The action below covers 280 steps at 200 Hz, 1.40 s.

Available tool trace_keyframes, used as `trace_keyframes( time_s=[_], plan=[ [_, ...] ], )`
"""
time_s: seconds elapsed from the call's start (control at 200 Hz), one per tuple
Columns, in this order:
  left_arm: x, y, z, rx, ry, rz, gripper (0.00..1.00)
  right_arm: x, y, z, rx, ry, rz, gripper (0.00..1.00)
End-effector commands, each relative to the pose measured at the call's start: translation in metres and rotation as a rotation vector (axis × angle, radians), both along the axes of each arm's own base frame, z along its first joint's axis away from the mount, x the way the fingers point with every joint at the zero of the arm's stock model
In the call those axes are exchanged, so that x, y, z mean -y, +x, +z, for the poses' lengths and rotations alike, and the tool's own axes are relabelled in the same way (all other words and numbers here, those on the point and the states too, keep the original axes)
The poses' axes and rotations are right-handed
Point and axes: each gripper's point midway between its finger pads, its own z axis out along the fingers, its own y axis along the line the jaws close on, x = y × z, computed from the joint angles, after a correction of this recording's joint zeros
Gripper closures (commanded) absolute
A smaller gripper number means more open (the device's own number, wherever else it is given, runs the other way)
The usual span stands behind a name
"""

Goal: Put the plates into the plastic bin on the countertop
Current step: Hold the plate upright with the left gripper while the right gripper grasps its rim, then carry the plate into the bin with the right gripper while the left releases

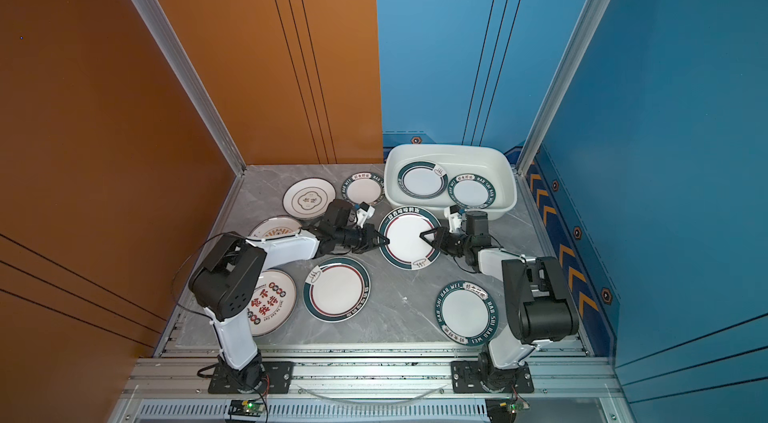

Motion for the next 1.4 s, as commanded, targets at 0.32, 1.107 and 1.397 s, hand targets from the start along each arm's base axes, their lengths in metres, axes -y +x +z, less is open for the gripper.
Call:
trace_keyframes(
  time_s=[0.32,1.107,1.397],
  plan=[
    [0.008,-0.013,0.048,0.145,-0.016,-0.093,0.71,-0.031,-0.013,0.039,0.103,0.081,0.113,0.99],
    [-0.101,-0.016,0.114,0.447,0.209,0.231,0.02,0.075,0.136,0.122,0.101,-0.001,-0.408,1.0],
    [-0.149,-0.027,0.123,0.5,0.1,0.358,0.02,0.089,0.22,0.08,0.005,0.017,-0.515,1.0]
  ],
)
